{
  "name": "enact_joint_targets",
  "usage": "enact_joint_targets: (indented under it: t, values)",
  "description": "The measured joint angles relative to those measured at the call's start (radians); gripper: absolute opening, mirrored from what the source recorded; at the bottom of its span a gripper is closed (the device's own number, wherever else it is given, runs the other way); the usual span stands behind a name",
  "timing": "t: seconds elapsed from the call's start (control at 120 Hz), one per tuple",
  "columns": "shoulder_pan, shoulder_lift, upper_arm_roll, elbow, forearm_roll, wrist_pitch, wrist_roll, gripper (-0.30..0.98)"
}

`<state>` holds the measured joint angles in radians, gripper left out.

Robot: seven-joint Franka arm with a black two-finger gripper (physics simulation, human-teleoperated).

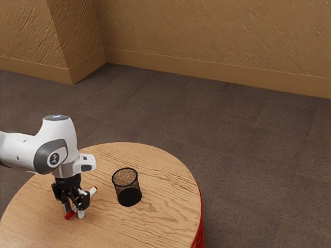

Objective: Put the marker into the pen holder.

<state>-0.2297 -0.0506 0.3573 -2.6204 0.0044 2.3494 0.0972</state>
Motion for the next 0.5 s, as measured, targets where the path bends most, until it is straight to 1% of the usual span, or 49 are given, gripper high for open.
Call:
enact_joint_targets:
  t: [0.117, 0.317, 0.5]
  values:
    - [0.008, 0.001, 0.001, 0.001, 0.000, -0.003, 0.001, 0.30]
    - [0.022, 0.009, 0.002, 0.001, 0.000, -0.006, 0.003, 0.12]
    - [0.017, 0.017, 0.002, 0.003, 0.001, -0.005, 0.004, 0.06]
